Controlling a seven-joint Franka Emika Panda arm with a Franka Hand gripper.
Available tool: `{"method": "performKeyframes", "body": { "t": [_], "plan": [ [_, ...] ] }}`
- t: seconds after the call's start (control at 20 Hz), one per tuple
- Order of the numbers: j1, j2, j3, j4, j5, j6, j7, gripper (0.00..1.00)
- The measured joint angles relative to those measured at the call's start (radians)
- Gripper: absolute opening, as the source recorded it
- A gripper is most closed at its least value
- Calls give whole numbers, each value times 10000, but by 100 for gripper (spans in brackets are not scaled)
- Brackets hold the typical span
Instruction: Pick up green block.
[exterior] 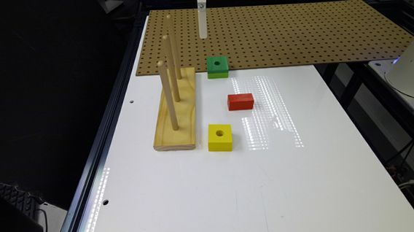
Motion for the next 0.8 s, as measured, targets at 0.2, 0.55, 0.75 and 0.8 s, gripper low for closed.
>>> {"method": "performKeyframes", "body": {
  "t": [0.2,0.55,0.75,0.8],
  "plan": [
    [0,0,0,-1,0,0,0,100],
    [-3,0,-8,-67,0,-3,31,100],
    [-7,0,-17,-101,0,-5,31,100],
    [-8,0,-17,-108,0,-6,31,100]
  ]
}}
